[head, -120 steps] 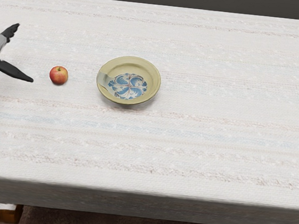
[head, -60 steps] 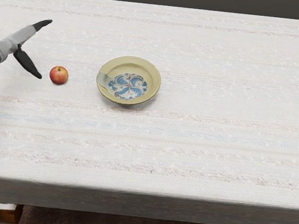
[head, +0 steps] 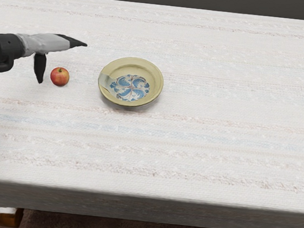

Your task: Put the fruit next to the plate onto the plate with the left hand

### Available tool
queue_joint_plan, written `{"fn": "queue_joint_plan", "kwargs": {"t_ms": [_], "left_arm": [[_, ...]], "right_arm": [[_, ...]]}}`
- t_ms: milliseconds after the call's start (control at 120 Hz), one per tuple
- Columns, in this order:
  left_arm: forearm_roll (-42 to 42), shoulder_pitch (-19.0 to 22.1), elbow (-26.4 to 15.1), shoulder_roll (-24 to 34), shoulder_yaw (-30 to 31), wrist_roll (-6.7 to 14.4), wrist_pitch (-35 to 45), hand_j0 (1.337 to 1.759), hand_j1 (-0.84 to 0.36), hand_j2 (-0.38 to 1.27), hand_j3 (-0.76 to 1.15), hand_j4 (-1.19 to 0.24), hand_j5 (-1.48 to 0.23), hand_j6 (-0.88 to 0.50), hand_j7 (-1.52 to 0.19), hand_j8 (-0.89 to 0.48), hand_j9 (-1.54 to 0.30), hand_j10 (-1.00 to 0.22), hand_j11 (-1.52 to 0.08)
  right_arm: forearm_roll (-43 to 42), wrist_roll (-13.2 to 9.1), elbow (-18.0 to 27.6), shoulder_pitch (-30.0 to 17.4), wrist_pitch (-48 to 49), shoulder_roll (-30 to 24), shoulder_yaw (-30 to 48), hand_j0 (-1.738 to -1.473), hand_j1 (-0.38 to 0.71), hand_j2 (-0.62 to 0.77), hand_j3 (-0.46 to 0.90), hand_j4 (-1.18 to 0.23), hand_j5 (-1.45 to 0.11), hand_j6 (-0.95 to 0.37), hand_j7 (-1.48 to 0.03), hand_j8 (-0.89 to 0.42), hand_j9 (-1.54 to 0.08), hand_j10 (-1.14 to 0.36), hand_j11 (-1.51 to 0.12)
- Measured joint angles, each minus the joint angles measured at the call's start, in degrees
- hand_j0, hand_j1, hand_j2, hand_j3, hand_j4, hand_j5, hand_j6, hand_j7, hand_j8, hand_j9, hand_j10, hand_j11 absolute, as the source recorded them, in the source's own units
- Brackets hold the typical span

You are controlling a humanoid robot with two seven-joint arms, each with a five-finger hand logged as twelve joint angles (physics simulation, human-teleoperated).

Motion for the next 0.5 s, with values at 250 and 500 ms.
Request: {"fn": "queue_joint_plan", "kwargs": {"t_ms": [250,500], "left_arm": [[6.86,-0.38,0.18,-2.01,2.41,0.00,0.53,1.658,0.31,0.01,0.00,-0.04,-0.04,-0.04,-0.04,-0.04,-0.04,-0.04,-0.04],[12.65,0.08,0.45,-2.12,2.71,0.00,3.35,1.658,0.14,0.04,0.00,-0.18,-0.23,-0.18,-0.23,-0.18,-0.23,-0.18,-0.23]], "right_arm": [[0.00,0.00,0.00,0.00,0.00,0.00,0.00,-1.658,-0.35,0.00,0.00,0.00,0.00,0.00,0.00,0.00,0.00,0.00,0.00],[0.00,0.00,0.00,0.00,0.00,0.00,0.00,-1.658,-0.35,0.00,0.00,0.00,0.00,0.00,0.00,0.00,0.00,0.00,0.00]]}}
